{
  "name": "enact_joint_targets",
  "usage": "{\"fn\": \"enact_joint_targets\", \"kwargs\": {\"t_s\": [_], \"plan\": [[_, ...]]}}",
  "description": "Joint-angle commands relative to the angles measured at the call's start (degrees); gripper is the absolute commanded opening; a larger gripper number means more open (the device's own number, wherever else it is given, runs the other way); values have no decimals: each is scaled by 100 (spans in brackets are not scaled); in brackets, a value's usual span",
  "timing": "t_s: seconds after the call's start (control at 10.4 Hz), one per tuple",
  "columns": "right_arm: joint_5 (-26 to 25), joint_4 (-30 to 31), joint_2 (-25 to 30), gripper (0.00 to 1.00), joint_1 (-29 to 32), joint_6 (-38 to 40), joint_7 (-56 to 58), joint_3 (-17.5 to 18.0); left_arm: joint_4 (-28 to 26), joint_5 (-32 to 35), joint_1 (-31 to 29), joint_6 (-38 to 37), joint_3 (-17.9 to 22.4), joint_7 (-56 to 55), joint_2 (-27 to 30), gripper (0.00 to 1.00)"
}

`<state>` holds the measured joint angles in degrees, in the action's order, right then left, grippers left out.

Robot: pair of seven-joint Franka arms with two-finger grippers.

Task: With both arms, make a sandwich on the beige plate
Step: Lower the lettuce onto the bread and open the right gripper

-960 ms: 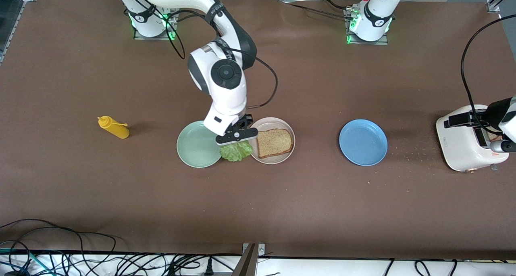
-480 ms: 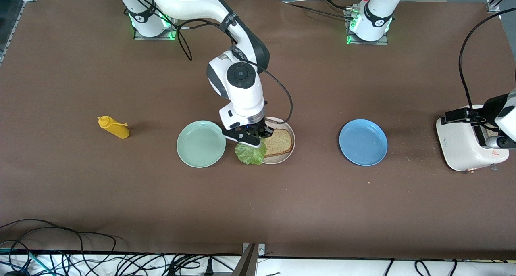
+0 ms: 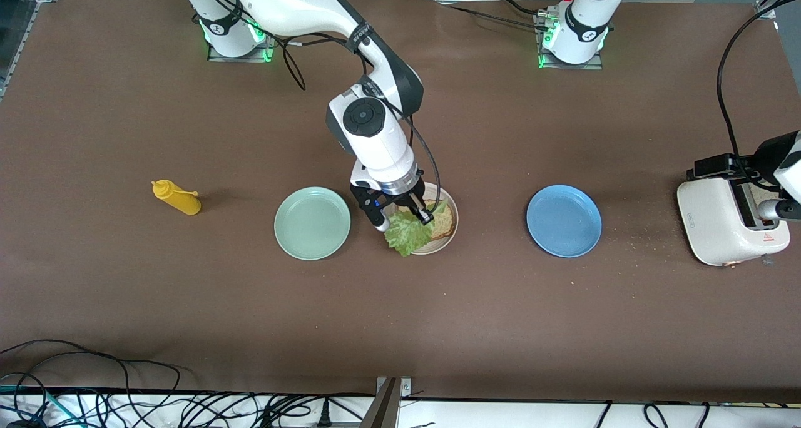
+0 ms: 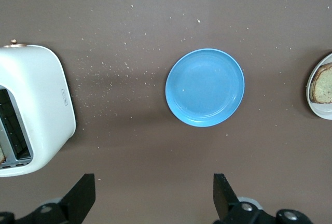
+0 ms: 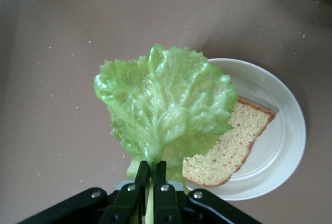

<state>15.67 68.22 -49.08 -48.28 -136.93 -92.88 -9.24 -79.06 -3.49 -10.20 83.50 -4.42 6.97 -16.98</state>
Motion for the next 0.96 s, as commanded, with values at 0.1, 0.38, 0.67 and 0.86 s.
{"fn": "enact_joint_targets", "kwargs": {"t_s": [0.1,0.38,0.67,0.86], "plan": [[156,-230,-322,0,64,-168,-370,54,66,209,80,-264,11,-90,28,100],[156,-230,-488,0,21,-185,-441,63,66,209,80,-273,11,-90,28,100],[147,-230,-602,0,-15,-255,-459,98,66,209,114,-291,12,-125,19,100],[156,-230,-699,3,-23,-430,-467,107,66,209,185,-282,20,-178,19,100]]}}
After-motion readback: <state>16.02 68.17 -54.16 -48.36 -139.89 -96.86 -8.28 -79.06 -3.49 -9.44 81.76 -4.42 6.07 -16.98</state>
